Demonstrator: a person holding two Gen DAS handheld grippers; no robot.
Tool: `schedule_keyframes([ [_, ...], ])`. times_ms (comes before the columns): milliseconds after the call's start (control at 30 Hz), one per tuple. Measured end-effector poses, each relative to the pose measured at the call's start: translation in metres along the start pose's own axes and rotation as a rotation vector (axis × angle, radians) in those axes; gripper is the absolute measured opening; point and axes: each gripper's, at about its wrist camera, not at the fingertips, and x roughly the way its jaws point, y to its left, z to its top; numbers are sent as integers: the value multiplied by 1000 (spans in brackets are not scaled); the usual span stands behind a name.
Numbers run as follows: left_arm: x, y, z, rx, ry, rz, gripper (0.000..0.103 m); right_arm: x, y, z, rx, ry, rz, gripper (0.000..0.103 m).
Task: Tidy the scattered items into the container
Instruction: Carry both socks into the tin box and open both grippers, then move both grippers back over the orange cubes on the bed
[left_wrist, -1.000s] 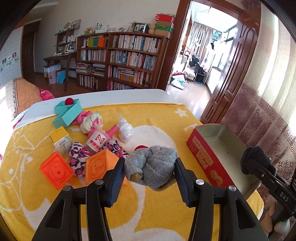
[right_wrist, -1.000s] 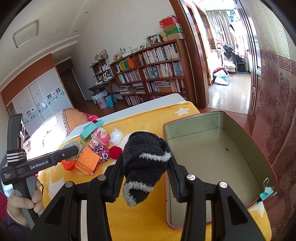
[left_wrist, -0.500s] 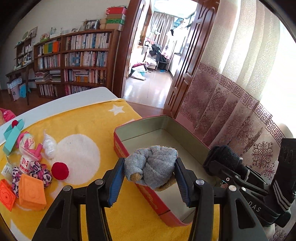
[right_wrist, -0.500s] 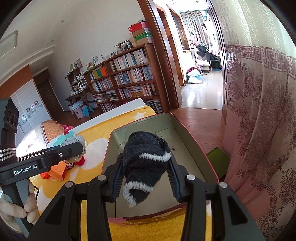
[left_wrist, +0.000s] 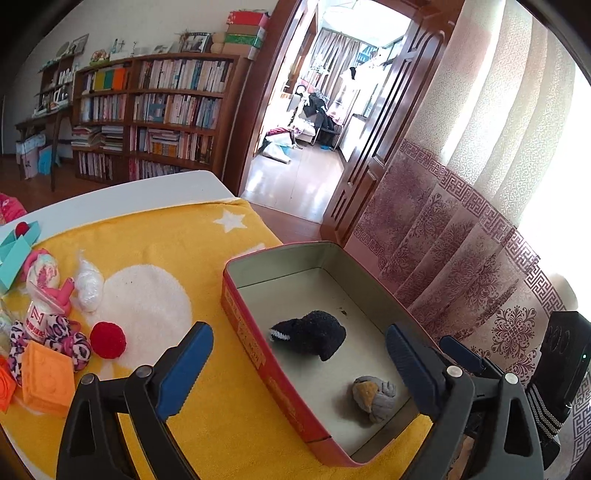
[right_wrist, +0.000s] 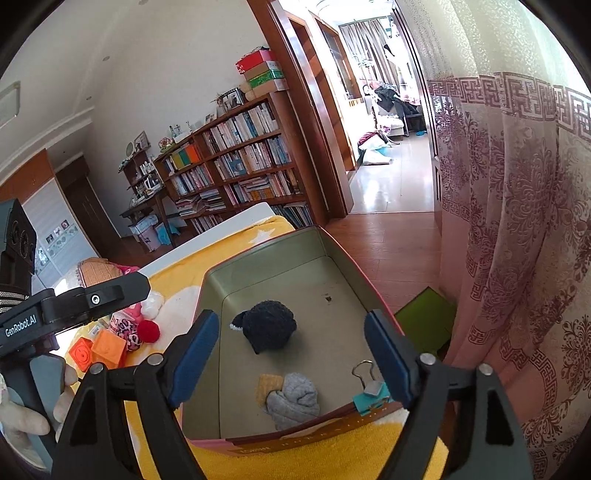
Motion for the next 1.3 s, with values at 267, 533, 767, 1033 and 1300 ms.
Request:
schedule_keyframes([
  [267, -22, 39, -11, -57, -27, 95, 96, 10, 26, -8, -49, 23, 37, 84],
  [533, -60, 95, -27, -162, -66, 182, 96, 18, 55, -13, -83, 56, 102, 84],
  [767, -105, 166, -49, -292, -121, 338, 96, 27, 100, -21, -130, 96, 194, 84],
  [1033, -124, 232, -79, -394, -103, 470, 96, 48, 155, -44, -203, 195, 292, 84],
  [1300, -116, 258, -89, -416, -63, 474, 96, 68, 188, -66, -213, 287, 334, 84],
])
